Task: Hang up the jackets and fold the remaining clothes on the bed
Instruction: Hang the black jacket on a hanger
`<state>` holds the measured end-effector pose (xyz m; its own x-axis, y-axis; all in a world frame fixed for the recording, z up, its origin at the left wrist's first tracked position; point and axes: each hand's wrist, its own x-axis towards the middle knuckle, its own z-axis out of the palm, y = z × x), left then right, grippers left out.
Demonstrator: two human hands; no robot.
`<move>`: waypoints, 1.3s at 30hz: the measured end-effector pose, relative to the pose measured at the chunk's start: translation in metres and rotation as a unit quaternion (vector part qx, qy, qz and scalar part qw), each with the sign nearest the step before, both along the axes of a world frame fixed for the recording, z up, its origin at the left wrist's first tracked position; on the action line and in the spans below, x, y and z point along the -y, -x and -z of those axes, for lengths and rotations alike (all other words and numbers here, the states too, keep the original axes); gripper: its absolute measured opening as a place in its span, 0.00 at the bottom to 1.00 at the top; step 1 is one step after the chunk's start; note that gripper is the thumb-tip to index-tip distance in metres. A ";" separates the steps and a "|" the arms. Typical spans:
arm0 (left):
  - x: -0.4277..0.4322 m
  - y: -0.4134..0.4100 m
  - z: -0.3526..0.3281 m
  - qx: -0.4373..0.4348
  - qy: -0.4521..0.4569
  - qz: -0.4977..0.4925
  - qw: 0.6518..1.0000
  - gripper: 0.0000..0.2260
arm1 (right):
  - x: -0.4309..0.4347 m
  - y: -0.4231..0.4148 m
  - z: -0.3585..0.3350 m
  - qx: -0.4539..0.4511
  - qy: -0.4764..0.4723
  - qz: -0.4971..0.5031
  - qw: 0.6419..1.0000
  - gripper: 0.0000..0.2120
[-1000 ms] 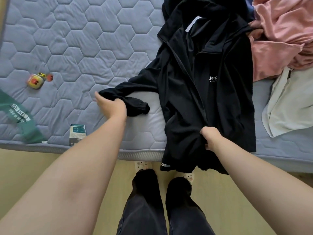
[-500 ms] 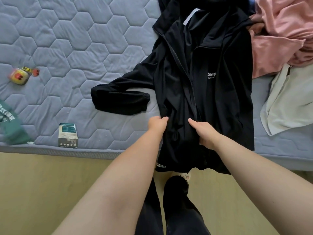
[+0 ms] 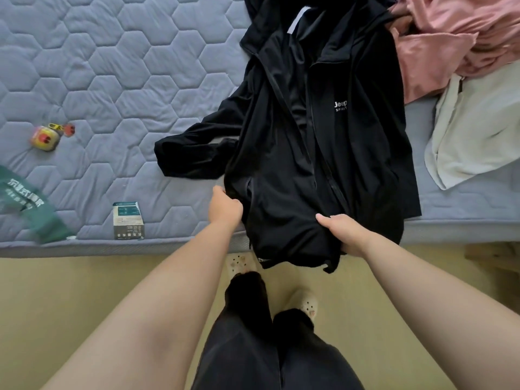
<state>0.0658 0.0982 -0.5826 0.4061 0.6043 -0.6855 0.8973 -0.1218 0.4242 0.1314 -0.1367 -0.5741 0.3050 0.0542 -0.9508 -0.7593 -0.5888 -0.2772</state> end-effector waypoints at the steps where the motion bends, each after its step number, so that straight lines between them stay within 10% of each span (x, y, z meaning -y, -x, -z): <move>1: 0.007 0.008 0.000 0.006 -0.005 -0.003 1.000 0.11 | -0.001 0.005 -0.002 0.002 -0.013 0.034 0.999 0.18; 9: 0.068 0.100 0.005 0.178 -0.083 0.401 0.895 0.33 | 0.005 0.038 -0.028 -0.027 -0.132 0.146 0.980 0.21; 12: 0.081 0.100 0.000 0.122 0.125 0.118 0.978 0.41 | 0.003 0.042 -0.036 -0.043 -0.170 0.147 0.974 0.21; 15: 0.084 0.082 -0.012 0.089 0.335 -0.238 0.907 0.21 | 0.001 0.040 -0.039 -0.055 -0.191 0.119 0.973 0.21; 19: 0.083 0.079 -0.012 0.121 0.410 -0.373 0.824 0.15 | 0.000 0.037 -0.042 -0.053 -0.197 0.109 0.973 0.19; 26: 0.087 0.064 -0.016 0.069 0.342 -0.281 0.894 0.08 | 0.006 0.037 -0.037 -0.010 -0.151 0.092 0.984 0.17; 30: 0.070 0.079 -0.006 0.073 0.079 -0.217 0.970 0.07 | 0.010 0.035 -0.026 0.062 -0.107 0.118 0.985 0.14; 36: 0.044 0.108 0.000 -0.042 -0.016 -0.033 0.998 0.07 | 0.006 0.038 -0.013 0.110 0.046 -0.131 0.984 0.09; 39: 0.049 0.100 -0.002 -0.016 -0.039 0.063 0.997 0.22 | 0.006 0.036 -0.012 0.139 0.069 -0.174 0.972 0.17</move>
